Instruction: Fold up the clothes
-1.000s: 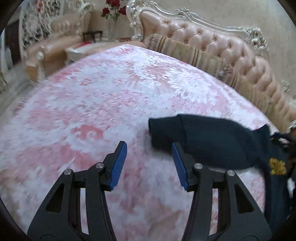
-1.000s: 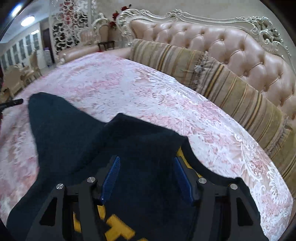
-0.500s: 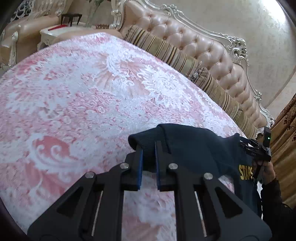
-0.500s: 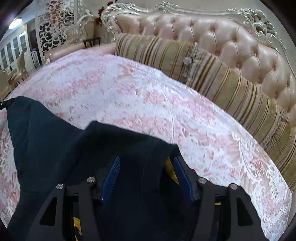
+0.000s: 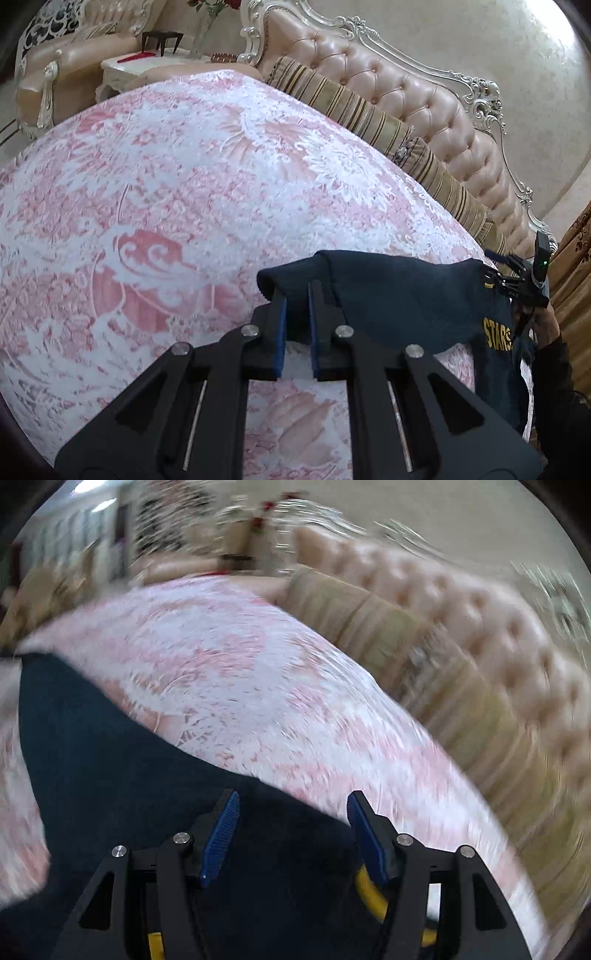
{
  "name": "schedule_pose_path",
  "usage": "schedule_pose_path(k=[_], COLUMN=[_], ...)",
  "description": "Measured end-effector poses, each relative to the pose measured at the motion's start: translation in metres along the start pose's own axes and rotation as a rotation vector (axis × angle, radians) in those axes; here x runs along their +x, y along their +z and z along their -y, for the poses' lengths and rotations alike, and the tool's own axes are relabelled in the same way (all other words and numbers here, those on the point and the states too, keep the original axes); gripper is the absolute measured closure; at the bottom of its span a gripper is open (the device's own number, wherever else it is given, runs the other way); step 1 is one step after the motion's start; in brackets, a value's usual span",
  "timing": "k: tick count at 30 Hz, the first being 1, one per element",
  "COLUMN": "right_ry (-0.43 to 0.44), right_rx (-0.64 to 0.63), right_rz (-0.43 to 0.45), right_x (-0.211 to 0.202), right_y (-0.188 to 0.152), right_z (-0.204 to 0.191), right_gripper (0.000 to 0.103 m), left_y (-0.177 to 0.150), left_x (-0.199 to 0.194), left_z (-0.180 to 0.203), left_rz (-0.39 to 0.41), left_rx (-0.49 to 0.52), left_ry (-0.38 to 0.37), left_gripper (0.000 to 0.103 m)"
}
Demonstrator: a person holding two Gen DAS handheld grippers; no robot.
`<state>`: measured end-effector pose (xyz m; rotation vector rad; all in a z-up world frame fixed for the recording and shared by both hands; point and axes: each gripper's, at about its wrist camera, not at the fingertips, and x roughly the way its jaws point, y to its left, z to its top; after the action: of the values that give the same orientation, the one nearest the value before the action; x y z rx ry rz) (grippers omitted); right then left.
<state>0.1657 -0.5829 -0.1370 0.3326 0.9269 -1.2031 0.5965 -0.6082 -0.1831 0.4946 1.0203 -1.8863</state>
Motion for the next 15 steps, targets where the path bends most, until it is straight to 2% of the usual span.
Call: schedule_pose_path(k=[2, 7, 15], right_ry=[0.003, 0.208, 0.481], right_rx=[-0.085, -0.146, -0.213], right_rz=[0.005, 0.043, -0.081], right_x=[0.005, 0.007, 0.037], right_y=[0.004, 0.009, 0.014], right_z=[-0.001, 0.019, 0.03], right_gripper=[0.026, 0.025, 0.027], left_y=[-0.001, 0.001, 0.006], left_x=[-0.001, -0.003, -0.002], left_z=[0.0, 0.0, -0.003], left_rz=[0.002, 0.003, -0.008], left_rx=[0.0, 0.004, 0.006], left_ry=[-0.005, -0.023, -0.041], left_gripper=[0.091, 0.091, 0.091])
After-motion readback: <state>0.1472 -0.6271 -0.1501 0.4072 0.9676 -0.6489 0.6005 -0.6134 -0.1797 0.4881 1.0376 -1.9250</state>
